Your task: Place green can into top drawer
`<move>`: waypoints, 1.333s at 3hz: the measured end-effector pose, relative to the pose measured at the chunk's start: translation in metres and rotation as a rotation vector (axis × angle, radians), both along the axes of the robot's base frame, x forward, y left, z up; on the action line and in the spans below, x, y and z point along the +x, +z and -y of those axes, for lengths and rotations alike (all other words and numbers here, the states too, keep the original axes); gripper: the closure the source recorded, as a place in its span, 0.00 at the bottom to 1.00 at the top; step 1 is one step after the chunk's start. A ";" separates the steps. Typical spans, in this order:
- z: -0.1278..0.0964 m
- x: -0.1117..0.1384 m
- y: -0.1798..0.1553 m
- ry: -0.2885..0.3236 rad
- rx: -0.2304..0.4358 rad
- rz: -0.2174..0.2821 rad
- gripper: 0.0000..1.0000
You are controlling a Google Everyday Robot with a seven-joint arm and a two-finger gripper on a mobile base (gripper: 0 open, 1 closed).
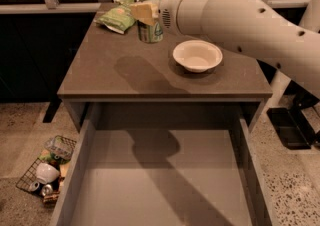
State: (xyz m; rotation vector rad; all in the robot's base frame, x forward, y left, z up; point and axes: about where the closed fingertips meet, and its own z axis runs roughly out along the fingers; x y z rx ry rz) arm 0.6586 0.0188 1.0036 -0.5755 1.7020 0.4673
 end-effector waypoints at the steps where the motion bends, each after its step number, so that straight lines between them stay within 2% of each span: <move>1: -0.008 -0.049 -0.024 0.044 -0.011 -0.029 1.00; 2: -0.008 -0.079 -0.073 0.095 0.015 -0.082 1.00; 3: -0.006 -0.114 -0.138 0.174 0.044 -0.137 1.00; 4: -0.018 -0.172 -0.168 0.292 0.040 -0.107 1.00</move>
Offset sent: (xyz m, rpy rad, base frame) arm -0.2048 -0.0284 -0.1034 0.0440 -0.0178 0.1838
